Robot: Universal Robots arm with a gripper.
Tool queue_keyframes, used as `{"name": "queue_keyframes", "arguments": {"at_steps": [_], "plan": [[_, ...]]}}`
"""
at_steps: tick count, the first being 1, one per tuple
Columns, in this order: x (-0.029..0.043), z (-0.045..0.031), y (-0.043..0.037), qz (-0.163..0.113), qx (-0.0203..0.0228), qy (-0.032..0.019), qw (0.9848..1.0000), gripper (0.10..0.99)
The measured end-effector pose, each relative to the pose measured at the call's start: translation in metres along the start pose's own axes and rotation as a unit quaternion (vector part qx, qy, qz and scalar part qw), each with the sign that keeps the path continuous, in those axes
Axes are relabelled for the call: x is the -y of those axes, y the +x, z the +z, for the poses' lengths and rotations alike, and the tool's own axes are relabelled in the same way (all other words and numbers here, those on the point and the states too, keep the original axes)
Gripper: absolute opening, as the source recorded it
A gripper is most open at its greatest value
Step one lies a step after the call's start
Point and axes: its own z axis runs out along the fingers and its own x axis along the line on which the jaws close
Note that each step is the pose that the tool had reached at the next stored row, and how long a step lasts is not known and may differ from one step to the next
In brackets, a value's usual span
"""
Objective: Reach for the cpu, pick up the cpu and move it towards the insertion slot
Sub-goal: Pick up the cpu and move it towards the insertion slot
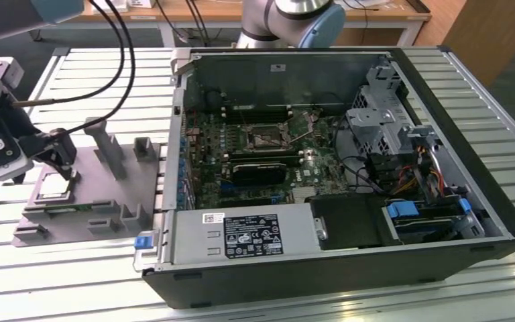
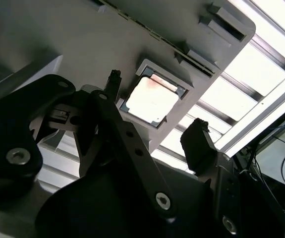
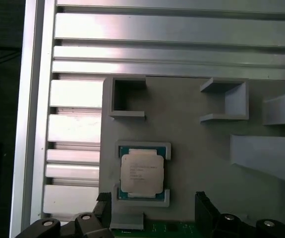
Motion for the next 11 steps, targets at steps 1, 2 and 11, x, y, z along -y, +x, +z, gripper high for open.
{"name": "queue_keyframes", "arguments": {"at_steps": [1,2,11], "plan": [[0.0001,0.0018,0.0000,0.000,0.0000,-0.0002,1.0000,0.761],[0.0000,0.0036,-0.0001,0.000,0.0001,-0.0003,1.0000,0.761],[-0.0051,0.0190,-0.0003,0.000,0.0003,-0.0003,1.0000,0.761]]}}
